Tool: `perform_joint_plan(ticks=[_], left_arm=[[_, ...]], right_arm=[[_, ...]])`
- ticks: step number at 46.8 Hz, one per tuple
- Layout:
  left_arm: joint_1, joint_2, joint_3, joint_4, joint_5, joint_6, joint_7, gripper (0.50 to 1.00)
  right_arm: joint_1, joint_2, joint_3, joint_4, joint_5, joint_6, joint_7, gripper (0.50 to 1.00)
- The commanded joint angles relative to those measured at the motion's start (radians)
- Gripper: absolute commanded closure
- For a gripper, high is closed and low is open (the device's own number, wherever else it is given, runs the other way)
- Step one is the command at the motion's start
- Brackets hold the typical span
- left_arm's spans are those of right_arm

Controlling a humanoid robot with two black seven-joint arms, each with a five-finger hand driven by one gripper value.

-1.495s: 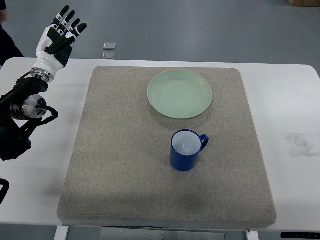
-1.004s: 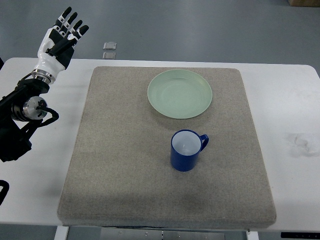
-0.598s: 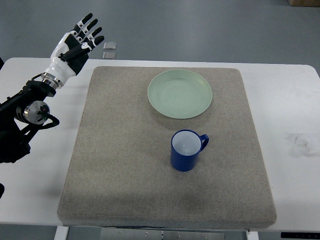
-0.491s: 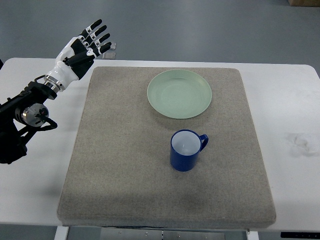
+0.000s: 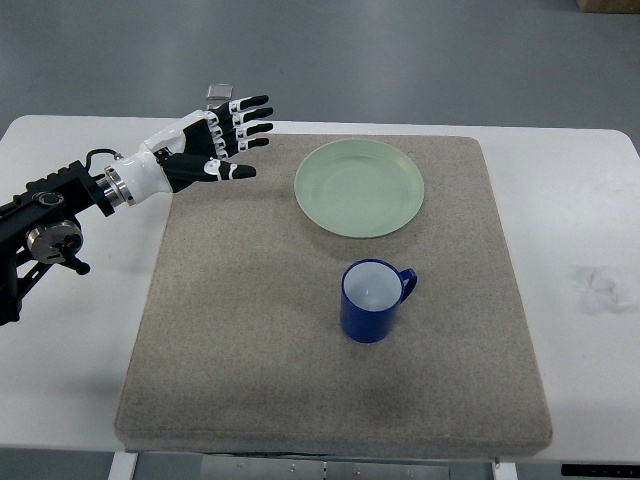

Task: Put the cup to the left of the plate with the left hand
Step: 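Reach the open left hand across the mat toward the blue mug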

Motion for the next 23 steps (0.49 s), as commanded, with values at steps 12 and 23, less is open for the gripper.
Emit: perform_joint_plan(ticks=[12,23], left_arm=[[-0.003,0.002,0.058,-0.074,0.072,-0.017,0.0,0.506],[-0.003,0.002,0.109,-0.13,0.124,-0.017,0.0,0.506]], right_arm=[[0.0,0.0,0.0,0.0,0.0,0.0,-0.001,0.568],[0.0,0.0,0.0,0.0,0.0,0.0,0.0,0.568]])
